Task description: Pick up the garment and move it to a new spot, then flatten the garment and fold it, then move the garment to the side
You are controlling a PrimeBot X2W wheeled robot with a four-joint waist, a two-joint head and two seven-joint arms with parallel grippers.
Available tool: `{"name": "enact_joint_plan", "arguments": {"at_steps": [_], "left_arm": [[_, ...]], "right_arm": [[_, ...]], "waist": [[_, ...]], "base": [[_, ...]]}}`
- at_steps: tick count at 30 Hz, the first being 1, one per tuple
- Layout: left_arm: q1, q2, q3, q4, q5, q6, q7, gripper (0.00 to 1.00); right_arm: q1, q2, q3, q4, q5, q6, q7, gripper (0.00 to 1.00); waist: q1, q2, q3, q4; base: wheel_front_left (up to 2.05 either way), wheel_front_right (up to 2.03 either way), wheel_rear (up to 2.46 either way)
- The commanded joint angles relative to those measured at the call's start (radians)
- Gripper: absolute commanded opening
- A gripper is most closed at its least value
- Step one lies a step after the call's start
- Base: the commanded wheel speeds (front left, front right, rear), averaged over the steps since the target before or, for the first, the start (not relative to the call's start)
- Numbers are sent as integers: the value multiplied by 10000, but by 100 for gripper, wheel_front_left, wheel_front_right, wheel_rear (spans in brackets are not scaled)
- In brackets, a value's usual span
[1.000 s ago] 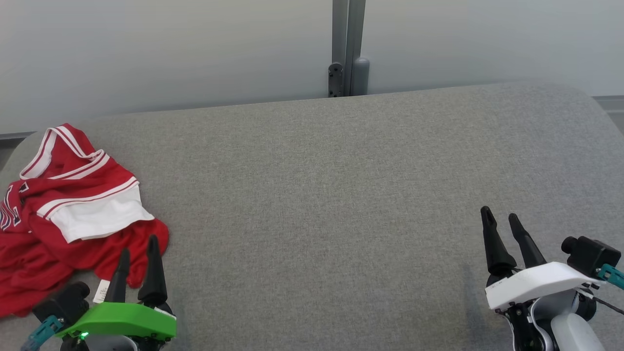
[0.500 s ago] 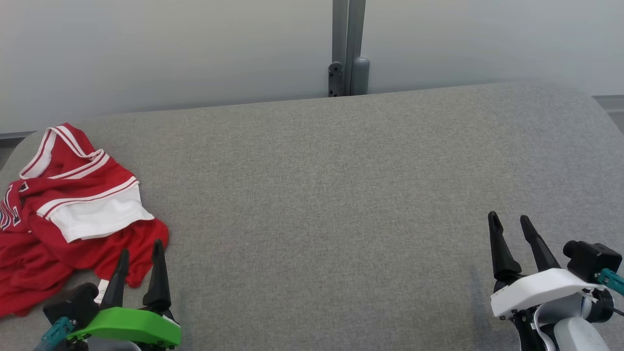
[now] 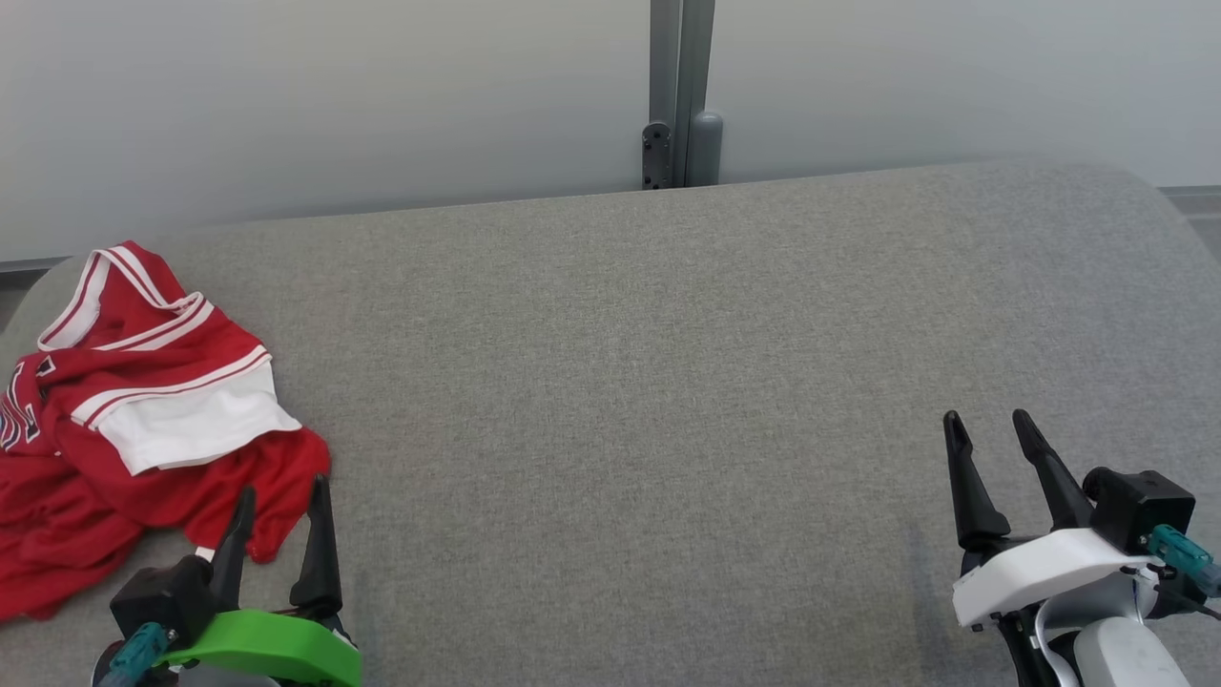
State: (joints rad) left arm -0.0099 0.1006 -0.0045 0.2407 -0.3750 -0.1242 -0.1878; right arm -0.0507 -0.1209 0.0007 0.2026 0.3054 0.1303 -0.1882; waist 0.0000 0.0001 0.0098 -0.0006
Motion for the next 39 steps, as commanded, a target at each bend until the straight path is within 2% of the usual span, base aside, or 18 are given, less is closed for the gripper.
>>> {"name": "enact_joint_plan", "arguments": {"at_steps": [1, 14, 39], "left_arm": [[25, 80, -19, -34, 236, -66, -115, 100], [77, -21, -54, 141, 894, -73, -378, 100], [42, 173, -207, 477, 1774, -62, -777, 100]], "right_arm": [[-18, -82, 29, -110, -231, 5, -98, 100], [66, -104, -9, -76, -1087, 5, -382, 100], [153, -238, 288, 198, -1385, 6, -785, 100]], "waist": [[0, -1, 6, 9], [0, -1, 44, 7], [0, -1, 59, 4]], "base": [[0, 0, 0], [0, 0, 0], [0, 0, 0]]}}
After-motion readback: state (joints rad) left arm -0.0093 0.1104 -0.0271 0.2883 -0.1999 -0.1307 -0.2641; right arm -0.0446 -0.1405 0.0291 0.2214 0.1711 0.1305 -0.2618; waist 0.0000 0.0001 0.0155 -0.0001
